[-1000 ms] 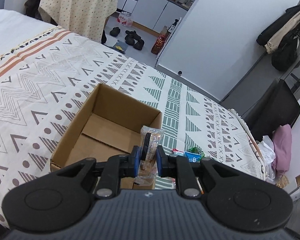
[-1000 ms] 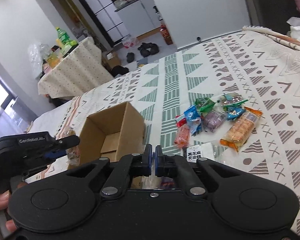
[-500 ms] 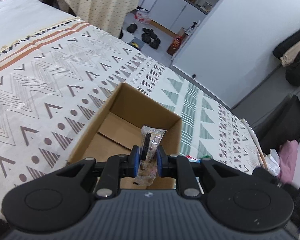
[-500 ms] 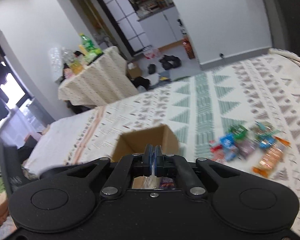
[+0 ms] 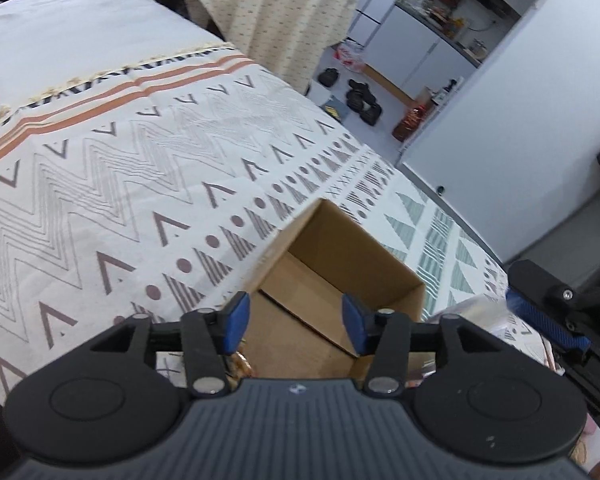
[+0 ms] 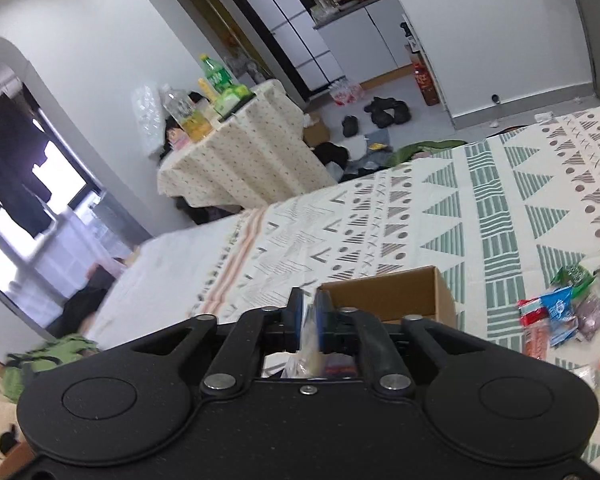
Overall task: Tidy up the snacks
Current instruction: 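Carry both snacks to the cardboard box and open both tools to drop them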
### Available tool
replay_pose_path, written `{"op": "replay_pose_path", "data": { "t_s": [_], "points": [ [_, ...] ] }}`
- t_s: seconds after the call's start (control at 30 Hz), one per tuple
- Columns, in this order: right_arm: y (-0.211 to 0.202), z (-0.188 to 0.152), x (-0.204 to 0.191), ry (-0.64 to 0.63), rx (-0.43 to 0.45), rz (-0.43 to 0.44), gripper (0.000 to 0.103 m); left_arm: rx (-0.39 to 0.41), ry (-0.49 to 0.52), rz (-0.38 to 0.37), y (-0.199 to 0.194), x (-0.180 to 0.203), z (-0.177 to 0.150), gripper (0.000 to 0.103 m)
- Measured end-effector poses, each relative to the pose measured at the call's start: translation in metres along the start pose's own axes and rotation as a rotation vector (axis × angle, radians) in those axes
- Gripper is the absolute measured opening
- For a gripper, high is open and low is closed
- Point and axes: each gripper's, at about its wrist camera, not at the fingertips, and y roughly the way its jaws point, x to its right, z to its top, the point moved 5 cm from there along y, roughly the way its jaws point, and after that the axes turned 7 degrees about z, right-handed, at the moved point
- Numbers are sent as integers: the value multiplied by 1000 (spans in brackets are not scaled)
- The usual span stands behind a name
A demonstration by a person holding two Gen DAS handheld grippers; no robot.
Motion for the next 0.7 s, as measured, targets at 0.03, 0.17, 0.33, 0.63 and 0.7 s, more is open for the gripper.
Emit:
{"op": "replay_pose_path", "data": {
  "t_s": [0.03,0.17,0.33,0.63,0.7],
  "points": [
    [1,0,2,-1,0,-15,25,-3,-6,6,1,-1,0,61],
    [-7,-1,15,18,17,-71,46,-21,9,13,6,2,-3,79],
    [-29,-19,43,26,-2,-157,56,-46,97,4,9,21,-16,85],
    [-75,-51,98,101,-23,-266,68,-55,230,-11,5,52,-42,96],
    [-85,-54,106,116,-18,-275,71,-65,255,-8,5,59,-49,97]
  ]
}}
